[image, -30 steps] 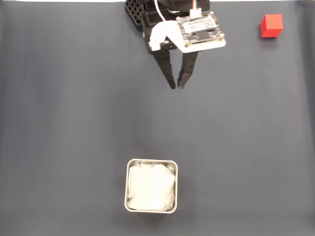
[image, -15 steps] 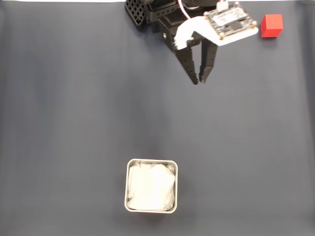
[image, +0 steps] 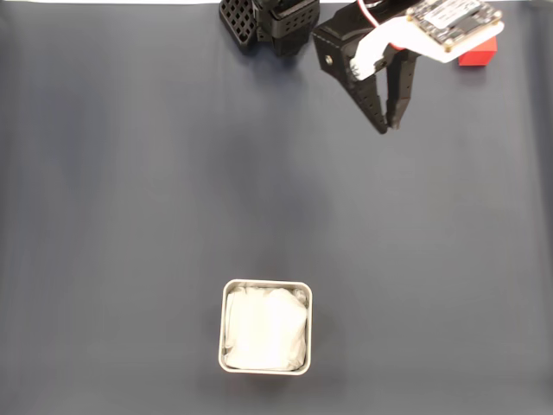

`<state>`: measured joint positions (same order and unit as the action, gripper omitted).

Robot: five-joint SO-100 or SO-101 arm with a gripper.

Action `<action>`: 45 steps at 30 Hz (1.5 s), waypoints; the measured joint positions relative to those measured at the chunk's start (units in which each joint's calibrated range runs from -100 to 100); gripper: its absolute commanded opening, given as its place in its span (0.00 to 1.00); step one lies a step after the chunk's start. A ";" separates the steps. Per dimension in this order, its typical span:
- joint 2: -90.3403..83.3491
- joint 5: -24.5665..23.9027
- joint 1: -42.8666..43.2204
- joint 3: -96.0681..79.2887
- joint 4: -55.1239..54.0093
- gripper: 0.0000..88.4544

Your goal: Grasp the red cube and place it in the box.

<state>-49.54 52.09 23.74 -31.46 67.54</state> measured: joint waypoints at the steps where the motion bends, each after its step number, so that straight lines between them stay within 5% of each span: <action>1: 0.00 0.00 0.59 0.00 0.00 0.00; 45: -2.78 -0.05 27.67 -5.15 -0.32 0.01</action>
<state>-52.32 52.04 51.41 -36.62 67.22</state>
